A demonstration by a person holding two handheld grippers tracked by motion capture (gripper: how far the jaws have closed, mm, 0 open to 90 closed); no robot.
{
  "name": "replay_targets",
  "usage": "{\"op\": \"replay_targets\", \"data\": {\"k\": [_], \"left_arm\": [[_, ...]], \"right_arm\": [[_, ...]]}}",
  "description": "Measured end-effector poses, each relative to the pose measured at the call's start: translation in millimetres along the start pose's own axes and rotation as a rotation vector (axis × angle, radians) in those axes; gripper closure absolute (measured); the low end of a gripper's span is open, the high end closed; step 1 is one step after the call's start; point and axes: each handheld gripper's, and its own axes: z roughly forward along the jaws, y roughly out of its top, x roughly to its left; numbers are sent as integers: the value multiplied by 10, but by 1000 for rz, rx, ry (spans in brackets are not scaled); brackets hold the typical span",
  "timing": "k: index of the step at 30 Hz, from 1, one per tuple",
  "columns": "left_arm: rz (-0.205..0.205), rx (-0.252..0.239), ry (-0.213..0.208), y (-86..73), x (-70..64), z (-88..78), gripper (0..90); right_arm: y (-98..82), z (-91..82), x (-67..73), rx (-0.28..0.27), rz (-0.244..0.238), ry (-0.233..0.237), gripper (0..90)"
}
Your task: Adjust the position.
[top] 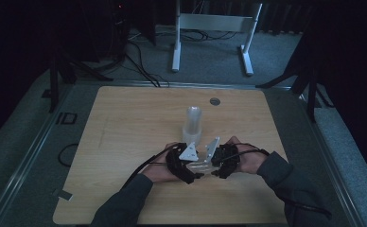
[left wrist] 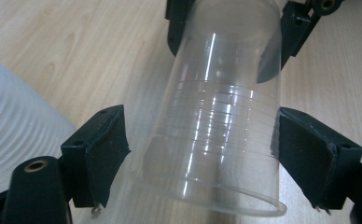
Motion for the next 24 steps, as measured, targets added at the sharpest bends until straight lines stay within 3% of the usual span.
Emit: {"op": "replay_targets", "data": {"k": [6,7,9,12,24], "left_arm": [[-28,-33,22,6,38,-46,179],[-42,-51,36,3,50,-62,179],[-42,-54,41,2,57,-72,179],[-49,-68,54,0,70,-93,180],[-86,-116,102,-11,126,-154,222]], "right_arm": [[-82,5,-33,-9,46,-15,420],[-128,20,-46,-1,81,-31,421],[-162,28,-57,1,106,-36,421],[-181,31,-65,-1,117,-41,421],[-390,60,-155,-53,268,-110,421]]}}
